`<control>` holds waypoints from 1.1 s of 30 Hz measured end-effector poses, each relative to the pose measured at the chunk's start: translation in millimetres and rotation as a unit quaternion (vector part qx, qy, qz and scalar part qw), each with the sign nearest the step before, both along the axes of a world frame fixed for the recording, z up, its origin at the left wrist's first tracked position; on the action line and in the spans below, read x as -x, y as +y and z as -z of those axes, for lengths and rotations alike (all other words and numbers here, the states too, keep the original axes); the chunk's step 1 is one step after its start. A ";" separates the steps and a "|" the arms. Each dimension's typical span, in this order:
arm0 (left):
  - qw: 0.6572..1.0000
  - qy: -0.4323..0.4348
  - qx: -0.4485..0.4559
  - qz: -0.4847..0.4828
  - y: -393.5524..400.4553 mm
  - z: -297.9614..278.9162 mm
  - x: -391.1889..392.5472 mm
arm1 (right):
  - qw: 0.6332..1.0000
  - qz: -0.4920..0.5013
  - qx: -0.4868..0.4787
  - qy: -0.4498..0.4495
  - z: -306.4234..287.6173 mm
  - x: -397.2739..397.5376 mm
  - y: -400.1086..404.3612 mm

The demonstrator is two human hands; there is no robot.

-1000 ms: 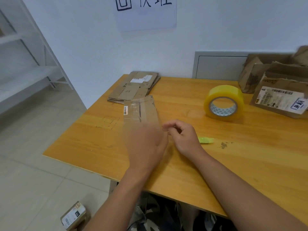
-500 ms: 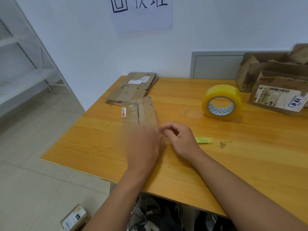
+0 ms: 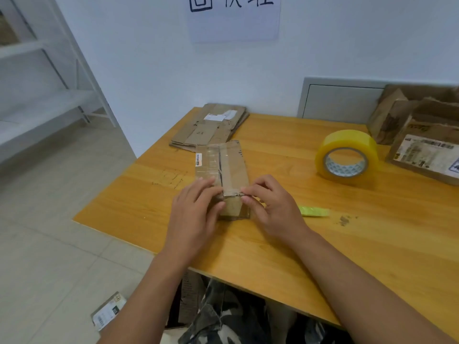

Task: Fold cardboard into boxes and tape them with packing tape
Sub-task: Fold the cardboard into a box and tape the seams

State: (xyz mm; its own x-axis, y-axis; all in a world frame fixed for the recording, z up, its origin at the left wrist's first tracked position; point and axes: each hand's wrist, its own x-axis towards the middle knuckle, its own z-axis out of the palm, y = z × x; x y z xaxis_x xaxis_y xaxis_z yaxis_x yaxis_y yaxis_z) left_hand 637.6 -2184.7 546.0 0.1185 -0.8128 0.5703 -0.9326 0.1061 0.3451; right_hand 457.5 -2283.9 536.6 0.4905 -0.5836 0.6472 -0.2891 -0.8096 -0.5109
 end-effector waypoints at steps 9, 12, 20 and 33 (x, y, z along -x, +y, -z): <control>0.998 0.047 0.007 0.029 0.4 0.0 -13.5 | 0.992 -0.002 0.105 0.073 -1.1 -10.2 1.2; 0.995 0.089 0.013 0.038 1.6 -0.2 -19.1 | 0.994 -0.002 0.085 0.068 -2.2 -13.4 1.9; 0.990 0.133 0.000 0.045 3.6 1.0 -22.5 | 0.998 0.003 0.035 0.047 -4.3 -6.8 1.6; 0.938 0.345 -0.017 0.035 -5.5 -15.4 -29.0 | 0.999 -0.027 0.023 -0.009 -1.3 3.2 0.7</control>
